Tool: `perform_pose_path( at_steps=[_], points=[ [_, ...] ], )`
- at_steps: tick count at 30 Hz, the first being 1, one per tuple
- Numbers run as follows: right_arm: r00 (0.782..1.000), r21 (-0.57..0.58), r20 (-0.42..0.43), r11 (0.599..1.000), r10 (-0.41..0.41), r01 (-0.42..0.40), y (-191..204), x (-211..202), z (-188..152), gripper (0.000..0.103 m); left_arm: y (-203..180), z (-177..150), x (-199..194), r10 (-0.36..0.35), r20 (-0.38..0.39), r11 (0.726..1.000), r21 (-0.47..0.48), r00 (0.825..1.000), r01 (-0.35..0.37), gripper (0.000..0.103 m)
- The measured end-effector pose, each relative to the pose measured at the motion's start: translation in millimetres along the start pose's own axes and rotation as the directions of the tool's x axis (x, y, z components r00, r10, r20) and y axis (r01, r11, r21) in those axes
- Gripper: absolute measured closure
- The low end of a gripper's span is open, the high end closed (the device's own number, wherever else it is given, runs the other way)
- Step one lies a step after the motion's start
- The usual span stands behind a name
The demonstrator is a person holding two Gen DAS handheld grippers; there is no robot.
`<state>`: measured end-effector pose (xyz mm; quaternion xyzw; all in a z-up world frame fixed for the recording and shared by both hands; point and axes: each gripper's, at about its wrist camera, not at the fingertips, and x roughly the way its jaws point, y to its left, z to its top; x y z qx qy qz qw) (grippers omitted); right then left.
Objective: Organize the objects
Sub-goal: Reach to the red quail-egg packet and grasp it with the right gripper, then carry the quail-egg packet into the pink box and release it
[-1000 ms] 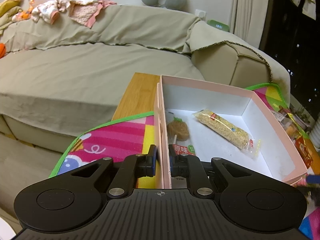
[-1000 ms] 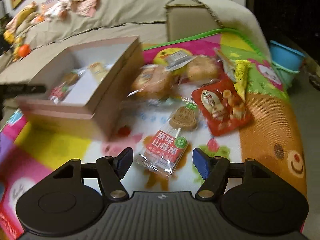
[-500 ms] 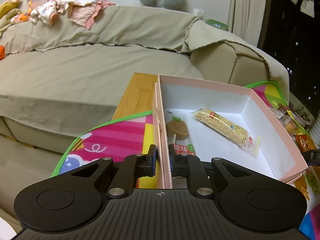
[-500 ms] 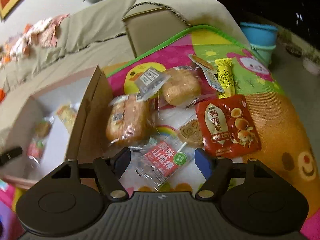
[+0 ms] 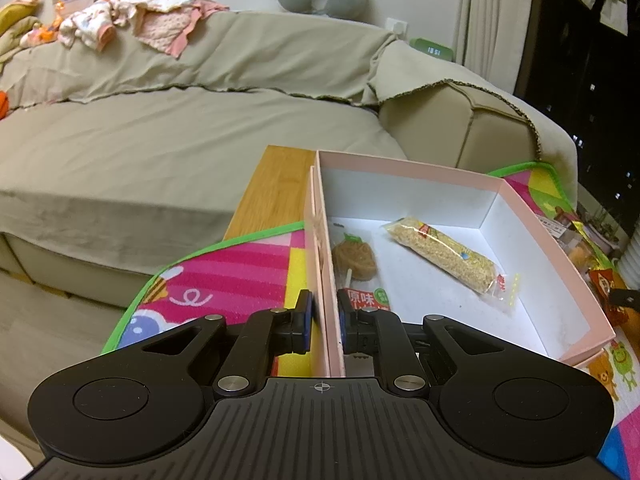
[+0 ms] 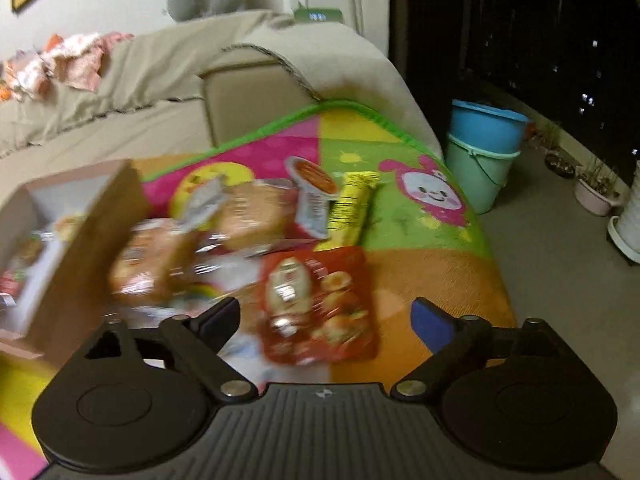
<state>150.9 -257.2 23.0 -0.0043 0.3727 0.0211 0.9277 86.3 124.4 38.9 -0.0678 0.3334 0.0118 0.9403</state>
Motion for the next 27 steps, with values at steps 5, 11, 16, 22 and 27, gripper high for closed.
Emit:
perform_pose_path(
  at_steps=[5,11,16,22,27],
  points=[
    [0.998,0.009,-0.022,0.998,0.054,-0.054,5.9,10.4,-2.8,0.020,-1.5,0.3,1.3,0.004,-0.004,1.000,0.008,1.000,-0.004,0.089],
    [0.998,-0.100,-0.037,0.993,0.060,-0.063,28.6,-25.3,-18.6,0.028,-2.3,0.4,1.6,0.005,-0.003,1.000,0.008,1.000,-0.004,0.089],
    [0.988,-0.140,-0.069,0.979,0.139,-0.147,41.4,-77.4,-35.6,0.028,-2.8,0.1,1.5,0.007,-0.001,1.000,0.002,1.000,-0.007,0.090],
    [0.966,-0.192,-0.094,0.947,0.242,-0.256,70.9,-131.8,-47.2,0.028,-3.2,0.4,1.6,0.006,0.000,1.000,0.001,1.000,-0.006,0.089],
    [0.926,-0.247,-0.043,0.894,0.376,-0.375,110.6,-169.6,-25.7,0.028,-3.3,-0.1,1.5,0.007,0.000,1.000,0.007,1.000,-0.007,0.089]
  ],
)
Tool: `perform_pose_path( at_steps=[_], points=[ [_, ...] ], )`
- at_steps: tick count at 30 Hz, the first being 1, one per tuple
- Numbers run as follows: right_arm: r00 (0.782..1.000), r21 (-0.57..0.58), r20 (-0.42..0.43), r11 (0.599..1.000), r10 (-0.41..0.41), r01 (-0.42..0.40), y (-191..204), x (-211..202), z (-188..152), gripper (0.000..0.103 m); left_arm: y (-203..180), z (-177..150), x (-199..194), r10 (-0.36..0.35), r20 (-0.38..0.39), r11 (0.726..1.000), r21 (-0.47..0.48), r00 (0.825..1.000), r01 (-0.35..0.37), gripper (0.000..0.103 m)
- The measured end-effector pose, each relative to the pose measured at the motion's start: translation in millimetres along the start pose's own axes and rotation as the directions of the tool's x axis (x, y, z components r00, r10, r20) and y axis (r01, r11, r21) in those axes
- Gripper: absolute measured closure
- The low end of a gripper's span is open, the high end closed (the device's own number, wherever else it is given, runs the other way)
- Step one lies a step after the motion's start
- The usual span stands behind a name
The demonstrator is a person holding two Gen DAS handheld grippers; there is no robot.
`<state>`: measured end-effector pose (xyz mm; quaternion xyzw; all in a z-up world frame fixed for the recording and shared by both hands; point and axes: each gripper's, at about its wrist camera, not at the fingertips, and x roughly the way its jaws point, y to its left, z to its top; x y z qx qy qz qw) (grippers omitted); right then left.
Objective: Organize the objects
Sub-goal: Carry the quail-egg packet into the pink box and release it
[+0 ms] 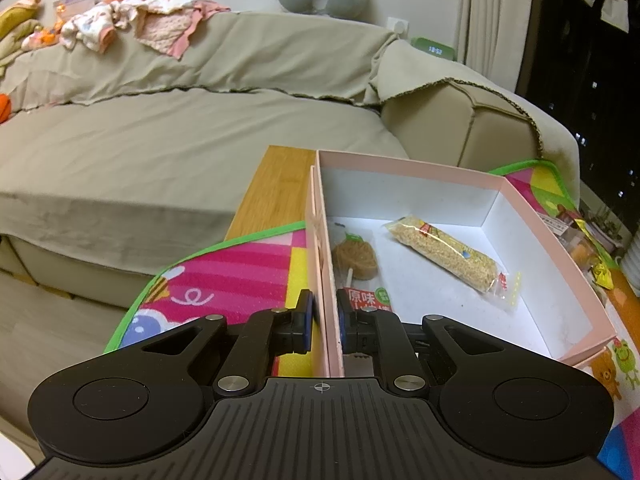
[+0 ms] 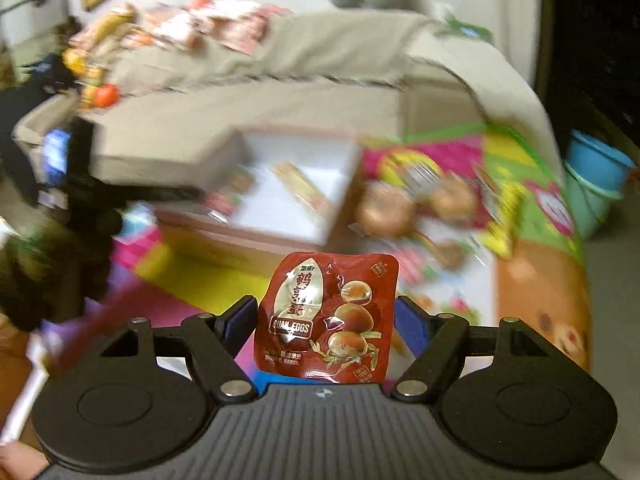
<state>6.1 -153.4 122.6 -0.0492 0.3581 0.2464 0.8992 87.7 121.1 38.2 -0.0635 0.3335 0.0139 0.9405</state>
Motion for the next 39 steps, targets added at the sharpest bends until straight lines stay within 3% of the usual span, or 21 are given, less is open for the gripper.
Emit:
perform_pose_path(
  at_steps=[10,11,13,16,23,28,39],
  points=[
    [0.983,0.007,0.139,0.992,0.122,-0.125,34.3,37.2,94.0,0.024,5.5,-1.5,-2.4,-0.011,0.001,1.000,0.000,1.000,0.011,0.089],
    [0.984,0.015,0.139,0.993,0.112,-0.115,34.9,46.4,100.4,0.017,5.8,-1.5,-2.6,-0.012,0.000,1.000,0.000,1.000,0.012,0.089],
    [0.989,0.036,0.122,0.995,0.086,-0.091,33.5,61.3,104.8,0.016,5.9,-1.7,-3.2,-0.013,-0.001,1.000,0.006,1.000,0.013,0.089],
    [0.993,0.062,0.087,0.994,0.084,-0.090,24.4,71.0,92.4,0.016,6.3,-1.8,-3.1,-0.017,0.001,1.000,0.010,1.000,0.017,0.089],
    [0.999,0.008,0.025,0.999,-0.041,0.041,5.1,58.9,27.1,0.016,5.8,-1.8,-2.5,-0.016,0.001,1.000,0.011,1.000,0.016,0.089],
    [0.996,0.060,-0.023,0.995,-0.081,0.082,-18.5,46.0,-5.9,0.014,5.1,-1.9,-2.2,-0.013,-0.001,1.000,0.011,1.000,0.013,0.089],
    [0.986,0.184,-0.056,0.969,-0.158,0.165,-59.5,53.1,-23.1,0.011,3.4,-2.2,-4.3,-0.001,-0.006,1.000,0.021,1.000,0.001,0.090]
  ],
)
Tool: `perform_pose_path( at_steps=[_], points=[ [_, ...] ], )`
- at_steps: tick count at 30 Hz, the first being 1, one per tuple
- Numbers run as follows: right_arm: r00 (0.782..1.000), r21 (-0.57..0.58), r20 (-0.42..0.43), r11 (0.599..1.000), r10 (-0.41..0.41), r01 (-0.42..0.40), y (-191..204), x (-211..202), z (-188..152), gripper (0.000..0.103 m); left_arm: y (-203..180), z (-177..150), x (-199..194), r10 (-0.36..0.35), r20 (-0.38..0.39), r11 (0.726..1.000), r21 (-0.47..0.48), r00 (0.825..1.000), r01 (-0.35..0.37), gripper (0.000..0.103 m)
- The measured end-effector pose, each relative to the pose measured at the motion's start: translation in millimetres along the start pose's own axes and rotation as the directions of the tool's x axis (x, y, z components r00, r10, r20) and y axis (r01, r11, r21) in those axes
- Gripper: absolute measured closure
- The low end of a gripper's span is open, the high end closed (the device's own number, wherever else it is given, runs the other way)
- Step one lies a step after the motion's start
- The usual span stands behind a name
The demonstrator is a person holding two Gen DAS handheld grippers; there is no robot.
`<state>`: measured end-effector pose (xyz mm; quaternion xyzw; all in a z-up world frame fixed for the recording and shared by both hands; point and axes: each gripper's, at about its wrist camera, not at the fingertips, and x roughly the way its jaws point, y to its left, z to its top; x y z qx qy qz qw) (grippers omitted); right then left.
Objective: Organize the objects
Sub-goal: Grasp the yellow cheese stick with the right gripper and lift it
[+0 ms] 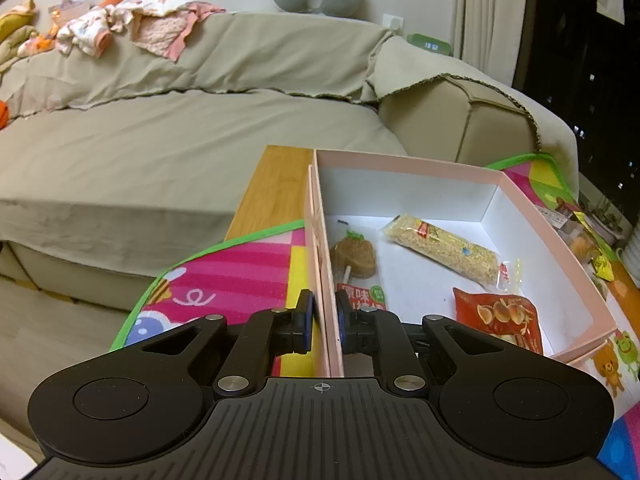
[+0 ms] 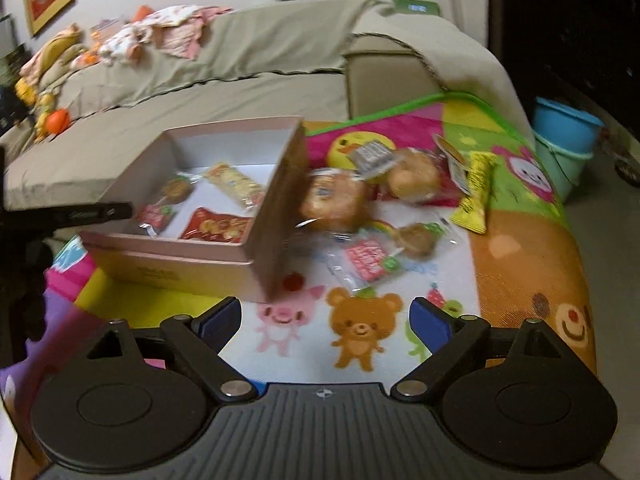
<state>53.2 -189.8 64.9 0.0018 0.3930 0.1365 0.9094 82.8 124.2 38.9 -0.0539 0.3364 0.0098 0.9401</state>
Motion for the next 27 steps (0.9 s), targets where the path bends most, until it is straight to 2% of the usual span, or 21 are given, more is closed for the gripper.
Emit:
perform_pose_path(
  at_steps=[6,12,18,19,21,23,27],
  points=[
    [1.000,0.065,0.009,0.998,-0.018,0.018,-10.9,11.1,8.1,0.011,1.2,-1.3,-2.1,-0.003,-0.001,1.000,0.003,1.000,0.003,0.090],
    [0.999,0.053,0.014,0.997,-0.051,0.051,-14.6,17.5,16.9,0.011,0.8,-1.1,-2.8,-0.004,0.001,1.000,0.000,1.000,0.004,0.089],
    [0.994,0.152,0.058,0.985,-0.095,0.085,-56.0,28.7,58.7,0.012,0.5,-1.1,-2.8,-0.005,0.000,1.000,0.000,1.000,0.005,0.089],
    [0.992,0.168,0.064,0.981,-0.109,0.097,-64.8,33.5,67.5,0.015,0.6,-1.1,-2.6,-0.004,0.000,1.000,0.000,1.000,0.004,0.089],
    [0.986,0.190,0.068,0.972,-0.154,0.138,-83.1,48.9,86.7,0.038,0.7,-1.2,-2.6,-0.004,0.000,1.000,0.000,1.000,0.004,0.089],
    [0.981,0.240,0.061,0.956,-0.185,0.166,-102.5,69.5,104.8,0.048,0.6,-1.2,-2.6,-0.004,-0.001,1.000,0.001,1.000,0.004,0.089],
    [0.971,0.295,0.017,0.929,-0.240,0.224,-132.4,113.8,124.4,0.053,-0.5,-0.2,-2.4,-0.002,-0.007,1.000,0.007,1.000,0.002,0.090]
  ],
)
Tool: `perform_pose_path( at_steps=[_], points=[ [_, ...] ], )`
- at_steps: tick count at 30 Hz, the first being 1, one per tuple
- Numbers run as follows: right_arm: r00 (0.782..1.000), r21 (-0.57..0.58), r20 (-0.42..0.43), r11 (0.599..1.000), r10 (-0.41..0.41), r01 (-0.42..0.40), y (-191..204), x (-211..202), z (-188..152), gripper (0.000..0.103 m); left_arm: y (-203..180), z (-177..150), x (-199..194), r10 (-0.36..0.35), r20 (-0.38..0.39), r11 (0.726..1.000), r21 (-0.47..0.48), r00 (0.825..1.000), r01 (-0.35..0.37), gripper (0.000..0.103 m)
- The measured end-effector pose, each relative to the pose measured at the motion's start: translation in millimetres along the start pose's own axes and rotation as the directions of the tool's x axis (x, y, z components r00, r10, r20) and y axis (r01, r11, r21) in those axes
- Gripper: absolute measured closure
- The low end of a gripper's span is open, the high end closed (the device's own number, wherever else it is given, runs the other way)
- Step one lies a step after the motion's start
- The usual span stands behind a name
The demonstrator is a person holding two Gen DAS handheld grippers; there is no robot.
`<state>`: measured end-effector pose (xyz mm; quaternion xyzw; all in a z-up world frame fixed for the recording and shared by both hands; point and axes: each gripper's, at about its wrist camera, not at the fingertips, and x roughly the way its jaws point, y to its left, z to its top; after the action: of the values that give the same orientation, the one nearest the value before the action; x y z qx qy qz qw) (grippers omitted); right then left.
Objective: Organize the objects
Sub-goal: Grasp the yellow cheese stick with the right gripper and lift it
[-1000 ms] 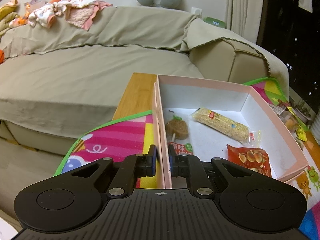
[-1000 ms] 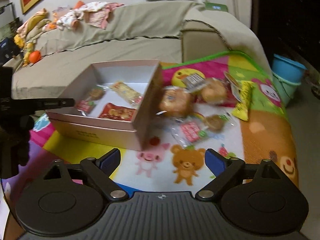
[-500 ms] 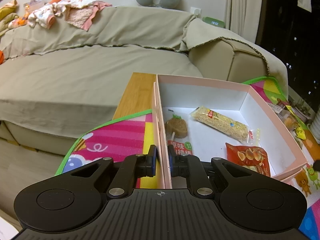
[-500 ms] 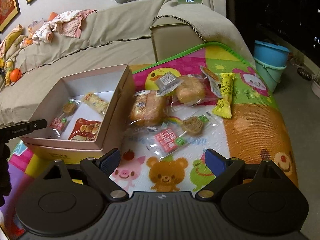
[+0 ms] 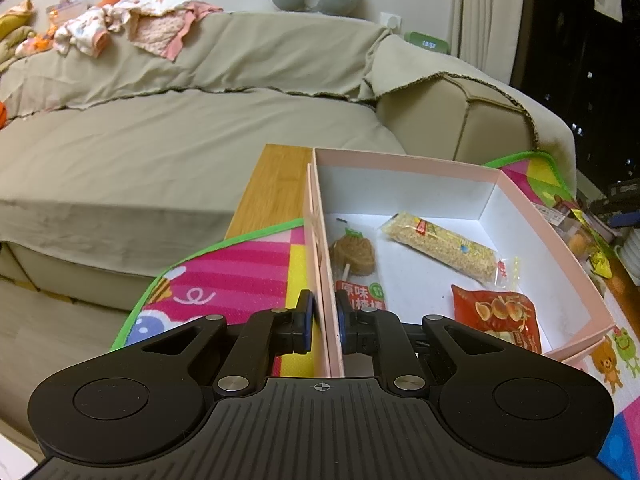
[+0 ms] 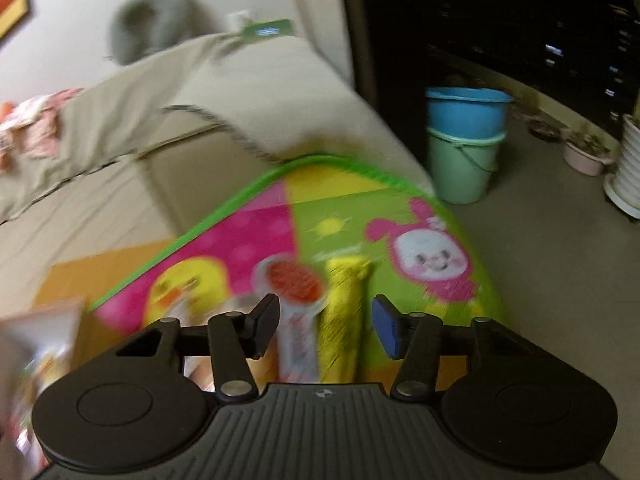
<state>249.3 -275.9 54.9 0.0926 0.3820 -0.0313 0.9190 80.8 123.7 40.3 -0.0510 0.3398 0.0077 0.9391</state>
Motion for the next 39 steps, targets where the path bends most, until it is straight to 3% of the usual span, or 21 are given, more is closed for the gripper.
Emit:
perform_pose_path(
  at_steps=[1,3,4,6,17,19,20,21,23,25,30,31,35,39],
  points=[
    [1.000,0.005,-0.027,1.000,-0.006,0.006,-3.1,11.3,0.1,0.056,-0.4,0.4,0.1,0.002,-0.001,1.000,0.001,1.000,-0.002,0.090],
    [0.998,-0.005,-0.066,1.000,-0.012,0.011,-7.7,21.3,-6.0,0.072,-0.8,1.3,0.8,0.003,-0.001,1.000,0.002,1.000,-0.003,0.090],
    [0.998,-0.002,-0.059,1.000,0.016,-0.016,-10.7,18.0,-11.4,0.073,-0.6,1.7,1.2,0.002,-0.001,1.000,0.001,1.000,-0.002,0.090],
    [0.995,-0.015,-0.084,0.999,0.043,-0.044,-13.6,7.8,-25.4,0.082,-0.7,2.0,1.2,0.002,-0.001,1.000,0.001,1.000,-0.002,0.090],
    [0.980,-0.207,-0.166,0.968,0.106,-0.140,-3.2,-104.2,-130.9,0.082,1.2,3.4,2.6,-0.003,0.007,1.000,-0.019,1.000,0.003,0.090],
    [0.973,-0.239,-0.188,0.954,0.135,-0.179,2.5,-120.5,-147.8,0.079,1.2,3.4,2.6,-0.002,0.008,1.000,-0.020,1.000,0.003,0.090],
    [0.970,-0.265,-0.196,0.944,0.146,-0.196,6.7,-127.7,-157.1,0.072,1.0,3.5,2.7,-0.002,0.008,1.000,-0.019,1.000,0.002,0.090],
    [0.969,-0.298,-0.201,0.933,0.146,-0.203,11.9,-133.5,-165.9,0.058,1.3,3.6,2.9,-0.002,0.008,1.000,-0.021,1.000,0.002,0.090],
    [0.973,-0.354,-0.183,0.914,0.138,-0.196,20.4,-141.2,-179.2,0.042,1.5,3.3,2.4,-0.003,0.006,1.000,-0.021,1.000,0.003,0.090],
    [0.977,-0.375,-0.168,0.908,0.133,-0.188,25.7,-143.2,-184.3,0.042,1.7,3.2,1.7,-0.002,0.005,1.000,-0.019,1.000,0.002,0.090],
    [0.986,-0.299,-0.125,0.944,0.106,-0.140,25.1,-127.8,-171.3,0.042,2.1,2.7,0.8,-0.002,0.009,1.000,-0.023,1.000,0.002,0.090],
    [0.987,-0.284,-0.125,0.949,0.104,-0.136,24.2,-121.8,-167.9,0.043,1.8,1.7,0.7,0.001,0.010,1.000,-0.022,1.000,-0.001,0.090],
    [0.986,-0.316,-0.145,0.941,0.082,-0.125,31.4,-121.2,-167.5,0.073,0.1,1.7,1.8,0.008,0.009,1.000,-0.011,1.000,-0.008,0.090],
    [0.977,-0.332,-0.177,0.927,0.120,-0.174,35.1,-142.4,-173.7,0.080,0.2,1.6,2.3,0.000,0.009,1.000,-0.019,1.000,0.000,0.090]
  ],
)
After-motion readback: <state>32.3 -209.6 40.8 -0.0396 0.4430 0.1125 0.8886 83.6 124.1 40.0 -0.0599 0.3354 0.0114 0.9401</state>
